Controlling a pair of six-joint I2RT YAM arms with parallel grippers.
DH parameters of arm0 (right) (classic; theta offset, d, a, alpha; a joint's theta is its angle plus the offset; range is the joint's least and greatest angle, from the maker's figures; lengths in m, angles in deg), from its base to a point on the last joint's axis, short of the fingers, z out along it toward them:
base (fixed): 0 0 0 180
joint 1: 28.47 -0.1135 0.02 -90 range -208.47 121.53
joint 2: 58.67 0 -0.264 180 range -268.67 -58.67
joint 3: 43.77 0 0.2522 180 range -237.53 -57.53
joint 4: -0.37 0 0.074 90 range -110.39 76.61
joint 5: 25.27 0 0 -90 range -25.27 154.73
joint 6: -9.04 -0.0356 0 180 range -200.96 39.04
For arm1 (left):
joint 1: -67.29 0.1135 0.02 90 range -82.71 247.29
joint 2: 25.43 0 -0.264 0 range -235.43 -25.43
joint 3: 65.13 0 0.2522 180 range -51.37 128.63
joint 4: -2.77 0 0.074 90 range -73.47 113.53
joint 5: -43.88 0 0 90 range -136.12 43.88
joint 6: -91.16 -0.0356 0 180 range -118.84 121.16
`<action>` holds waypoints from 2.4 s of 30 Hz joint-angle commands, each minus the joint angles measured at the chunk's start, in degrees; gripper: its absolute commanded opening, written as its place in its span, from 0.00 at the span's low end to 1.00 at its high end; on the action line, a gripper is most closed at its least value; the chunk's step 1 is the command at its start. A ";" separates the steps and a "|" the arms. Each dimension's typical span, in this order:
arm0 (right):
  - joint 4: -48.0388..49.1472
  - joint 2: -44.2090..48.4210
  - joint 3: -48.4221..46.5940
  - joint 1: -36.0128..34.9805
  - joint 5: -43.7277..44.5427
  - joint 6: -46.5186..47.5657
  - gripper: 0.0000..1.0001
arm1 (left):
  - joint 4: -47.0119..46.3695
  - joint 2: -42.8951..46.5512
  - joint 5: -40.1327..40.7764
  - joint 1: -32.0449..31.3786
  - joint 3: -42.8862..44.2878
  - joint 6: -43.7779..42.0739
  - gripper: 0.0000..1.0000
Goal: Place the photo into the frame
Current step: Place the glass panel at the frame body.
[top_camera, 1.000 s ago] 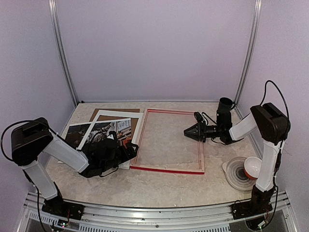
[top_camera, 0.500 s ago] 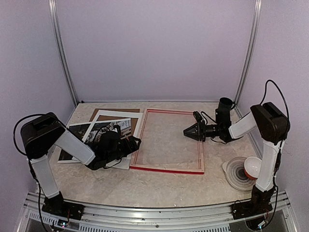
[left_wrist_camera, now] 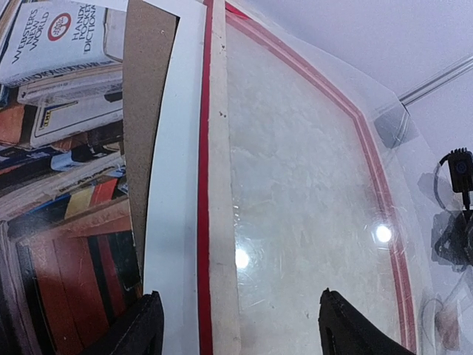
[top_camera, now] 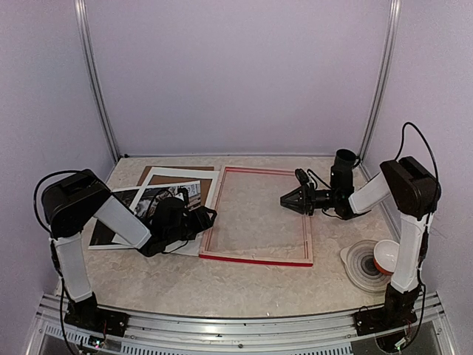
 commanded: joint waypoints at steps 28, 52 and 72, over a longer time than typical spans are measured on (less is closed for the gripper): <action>-33.54 1.00 -8.47 0.12 8.42 18.59 0.61 | 4.03 -2.11 -2.20 -0.82 1.80 -0.96 0.75; -57.28 2.78 -17.23 -1.53 22.28 27.58 0.71 | 2.52 -2.44 -3.36 -0.57 1.97 -0.66 0.74; -70.58 4.42 -22.34 -3.69 34.05 32.94 0.72 | 0.25 -2.73 -3.90 -0.47 1.14 0.04 0.74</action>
